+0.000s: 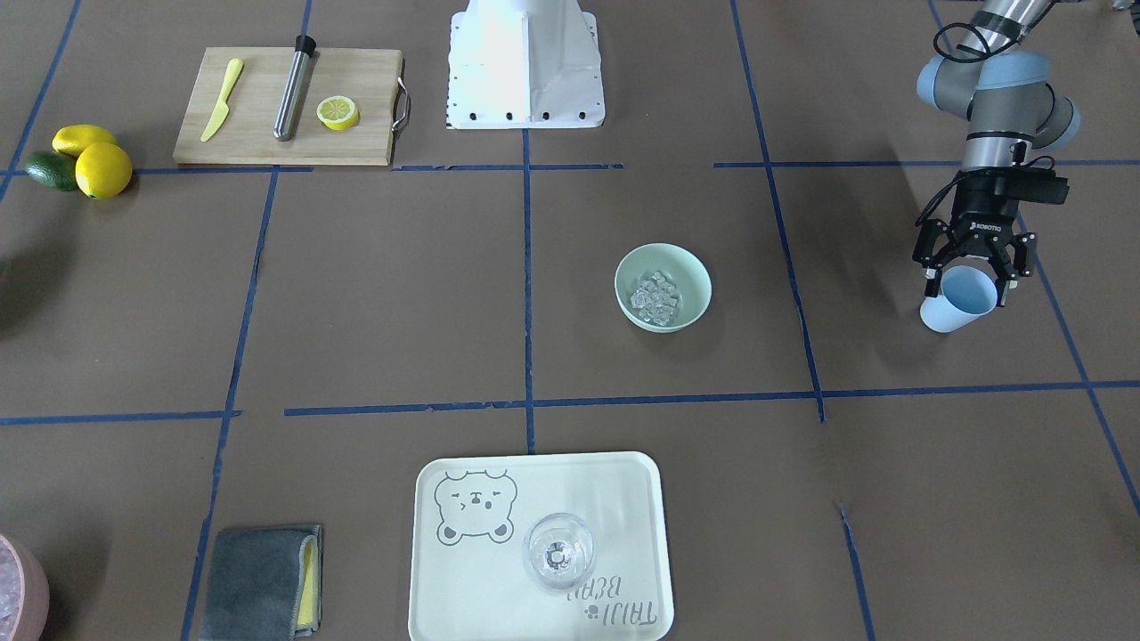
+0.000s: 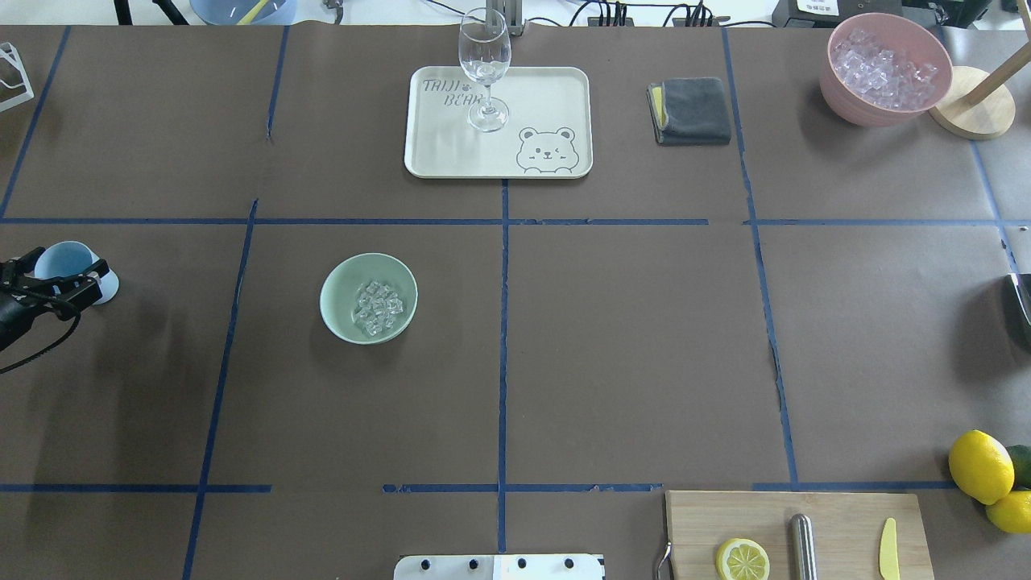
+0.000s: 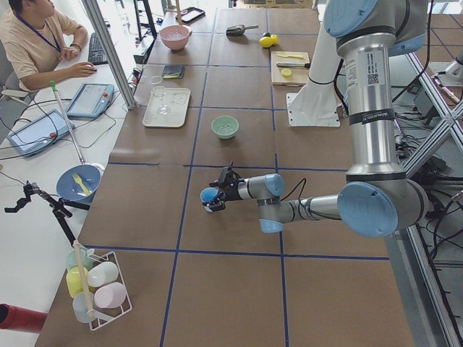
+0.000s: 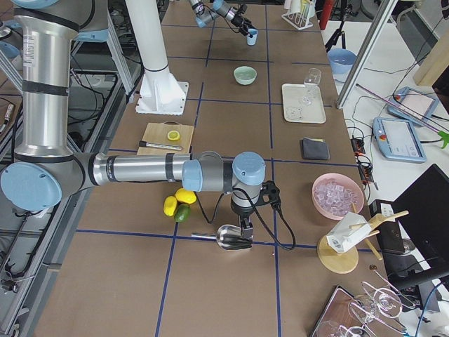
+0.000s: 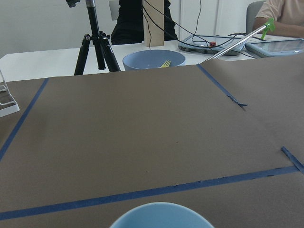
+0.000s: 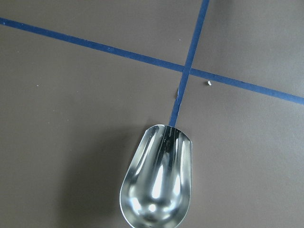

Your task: Pour ice into bowl

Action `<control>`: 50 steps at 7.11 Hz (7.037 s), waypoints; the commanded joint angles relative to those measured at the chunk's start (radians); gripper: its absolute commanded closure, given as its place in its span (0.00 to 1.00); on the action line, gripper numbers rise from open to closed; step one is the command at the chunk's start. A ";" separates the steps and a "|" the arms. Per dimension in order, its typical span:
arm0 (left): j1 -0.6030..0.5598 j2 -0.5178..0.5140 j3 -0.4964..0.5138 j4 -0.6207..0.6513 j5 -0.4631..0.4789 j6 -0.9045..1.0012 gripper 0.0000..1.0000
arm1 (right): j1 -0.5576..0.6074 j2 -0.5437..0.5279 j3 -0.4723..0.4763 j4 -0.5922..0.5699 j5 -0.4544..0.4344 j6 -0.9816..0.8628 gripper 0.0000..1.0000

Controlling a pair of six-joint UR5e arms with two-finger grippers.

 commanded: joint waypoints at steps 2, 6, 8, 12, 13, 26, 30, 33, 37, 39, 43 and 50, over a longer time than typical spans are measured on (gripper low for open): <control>-0.192 0.002 -0.043 -0.001 -0.181 0.176 0.00 | 0.000 0.000 0.000 0.000 0.000 0.000 0.00; -0.378 -0.001 -0.086 0.051 -0.434 0.272 0.00 | 0.000 -0.003 0.008 0.000 0.000 0.000 0.00; -0.566 -0.015 -0.158 0.251 -0.685 0.413 0.00 | 0.000 -0.005 0.053 0.000 -0.008 0.125 0.00; -0.803 -0.027 -0.258 0.835 -0.950 0.825 0.00 | 0.000 -0.012 0.066 0.000 0.000 0.175 0.00; -0.852 -0.024 -0.258 0.923 -1.029 0.903 0.00 | 0.000 -0.012 0.066 0.002 0.000 0.174 0.00; -1.060 -0.078 -0.324 1.627 -1.280 1.044 0.00 | -0.378 0.125 0.183 0.368 0.045 0.772 0.00; -1.061 -0.079 -0.333 1.627 -1.280 1.044 0.00 | -0.838 0.658 0.053 0.233 -0.274 1.280 0.00; -1.061 -0.079 -0.331 1.627 -1.280 1.044 0.00 | -1.003 1.050 -0.244 0.149 -0.466 1.497 0.00; -1.060 -0.081 -0.338 1.625 -1.281 1.044 0.00 | -1.115 1.260 -0.622 0.259 -0.597 1.548 0.06; -1.060 -0.081 -0.338 1.625 -1.281 1.045 0.00 | -1.118 1.238 -0.621 0.250 -0.595 1.524 0.08; -1.060 -0.081 -0.336 1.625 -1.281 1.045 0.00 | -1.132 1.186 -0.610 0.261 -0.595 1.496 1.00; -1.060 -0.078 -0.321 1.617 -1.281 1.047 0.00 | -0.935 0.754 -0.081 0.258 -0.409 1.419 1.00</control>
